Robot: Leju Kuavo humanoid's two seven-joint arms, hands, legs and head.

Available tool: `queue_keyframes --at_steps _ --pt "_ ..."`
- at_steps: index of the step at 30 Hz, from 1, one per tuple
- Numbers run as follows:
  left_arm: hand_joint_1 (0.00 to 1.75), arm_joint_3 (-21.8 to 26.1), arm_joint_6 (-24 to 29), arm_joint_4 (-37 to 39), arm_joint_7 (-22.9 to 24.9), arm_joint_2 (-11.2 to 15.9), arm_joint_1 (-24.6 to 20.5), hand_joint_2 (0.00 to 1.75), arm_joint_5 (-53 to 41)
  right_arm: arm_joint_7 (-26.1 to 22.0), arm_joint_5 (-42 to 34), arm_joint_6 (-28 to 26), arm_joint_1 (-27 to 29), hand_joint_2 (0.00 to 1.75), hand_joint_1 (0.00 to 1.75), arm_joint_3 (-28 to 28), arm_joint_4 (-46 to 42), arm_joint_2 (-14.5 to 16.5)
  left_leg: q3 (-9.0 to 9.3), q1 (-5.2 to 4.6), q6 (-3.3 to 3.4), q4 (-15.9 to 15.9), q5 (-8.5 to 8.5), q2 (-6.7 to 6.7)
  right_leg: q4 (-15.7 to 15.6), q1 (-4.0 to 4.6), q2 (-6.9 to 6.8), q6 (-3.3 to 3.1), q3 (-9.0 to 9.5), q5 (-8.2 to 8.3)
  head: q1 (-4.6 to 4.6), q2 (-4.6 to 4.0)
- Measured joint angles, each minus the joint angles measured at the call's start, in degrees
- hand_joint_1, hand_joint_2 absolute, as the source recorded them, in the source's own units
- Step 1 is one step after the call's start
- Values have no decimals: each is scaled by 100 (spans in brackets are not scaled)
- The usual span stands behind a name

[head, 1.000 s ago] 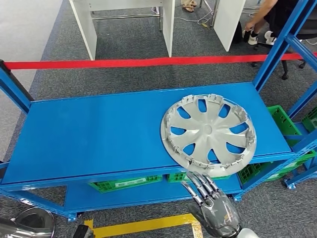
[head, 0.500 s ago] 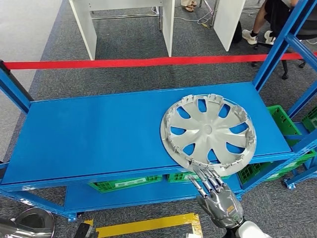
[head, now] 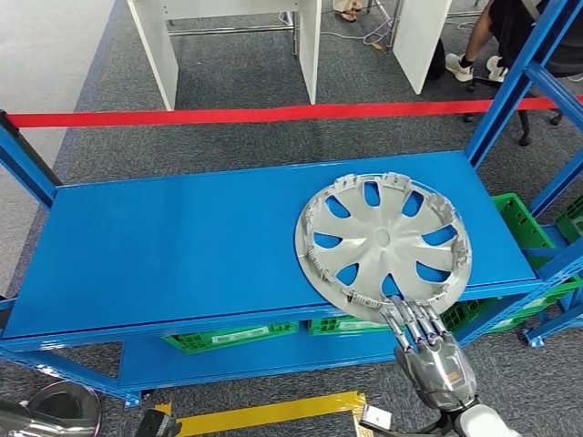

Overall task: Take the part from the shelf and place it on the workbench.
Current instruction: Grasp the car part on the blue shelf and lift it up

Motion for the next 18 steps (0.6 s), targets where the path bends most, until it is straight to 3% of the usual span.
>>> queue_keyframes --at_steps 7,18 --pt "0 23 -34 0 -33 8 43 0 31 237 26 -98 251 175 0 -324 5 -266 -1 -1 2 0 -3 0 -1 0 0 0 0 0 1 0" --pt "0 57 -37 0 -80 15 73 0 51 401 48 -99 492 175 0 -515 7 -424 -1 -1 2 1 -3 0 -1 -1 0 0 0 0 0 0"
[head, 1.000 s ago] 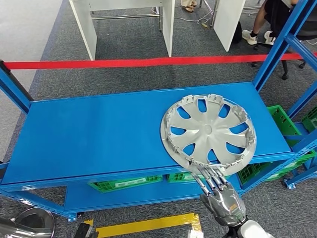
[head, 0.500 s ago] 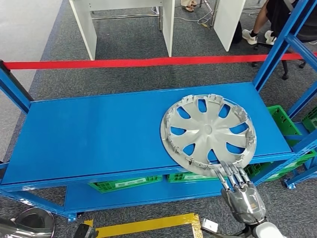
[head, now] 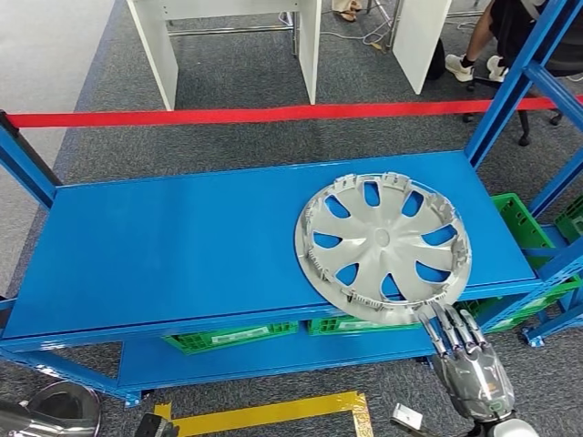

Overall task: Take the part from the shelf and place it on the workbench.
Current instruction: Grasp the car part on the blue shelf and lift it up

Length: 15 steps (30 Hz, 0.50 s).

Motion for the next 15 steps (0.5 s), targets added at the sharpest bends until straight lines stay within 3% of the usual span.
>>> queue_keyframes --at_steps 10,15 --pt "0 6 -131 0 -140 -2 1 0 -15 -45 35 -40 -11 175 0 73 102 10 0 0 0 0 0 0 0 0 0 0 1 0 1 0" --pt "0 6 -150 0 -212 -18 -1 0 -32 -226 274 -225 -172 175 0 138 289 248 0 1 0 0 0 0 0 1 0 0 1 0 1 0"
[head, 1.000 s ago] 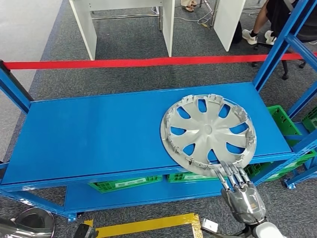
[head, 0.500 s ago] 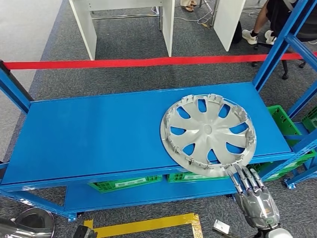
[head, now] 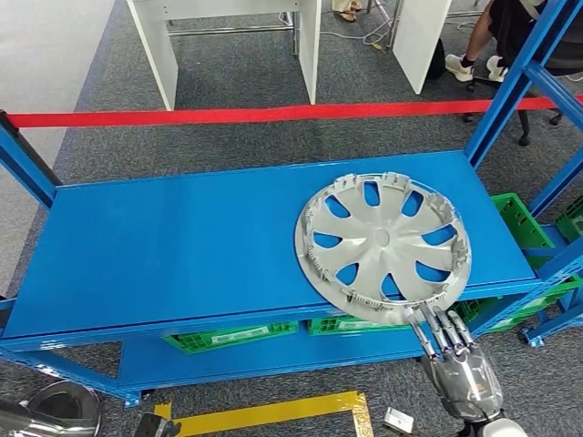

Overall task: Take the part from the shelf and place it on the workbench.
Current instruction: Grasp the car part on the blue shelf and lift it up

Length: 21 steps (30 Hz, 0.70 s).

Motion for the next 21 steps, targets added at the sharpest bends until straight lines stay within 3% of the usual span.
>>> queue_keyframes --at_steps 7,21 --pt "0 0 0 0 -3 -8 -1 0 -35 -322 265 -39 -59 175 0 -266 53 447 -1 1 0 0 0 0 1 0 0 0 0 0 -1 0" --pt "0 4 -4 0 -3 -8 3 0 -36 -647 294 -42 -49 175 0 -707 184 860 -1 0 0 0 0 0 1 0 0 0 0 0 -1 0"
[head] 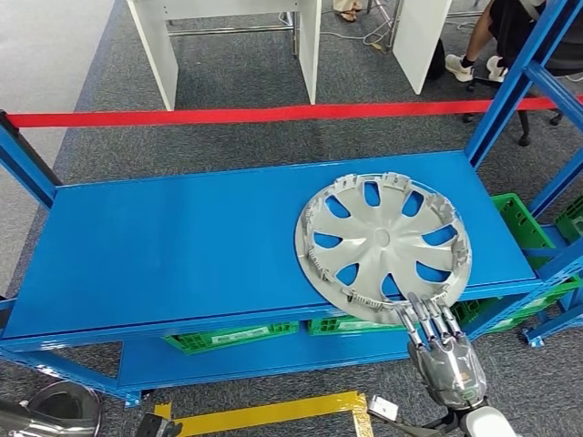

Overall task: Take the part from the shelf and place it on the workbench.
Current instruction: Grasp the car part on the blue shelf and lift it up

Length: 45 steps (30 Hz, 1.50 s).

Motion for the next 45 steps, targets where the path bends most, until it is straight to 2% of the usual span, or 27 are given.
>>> queue_keyframes --at_steps 15,45 --pt "0 2 -19 0 0 -4 6 0 -1 122 97 0 -126 175 0 -47 497 31 -1 0 0 0 0 0 0 0 0 0 0 0 0 0" --pt "0 42 -55 -3 4 -62 26 0 -31 157 143 -1 -308 175 0 78 726 62 -1 0 0 0 0 0 0 0 0 0 0 0 0 0"
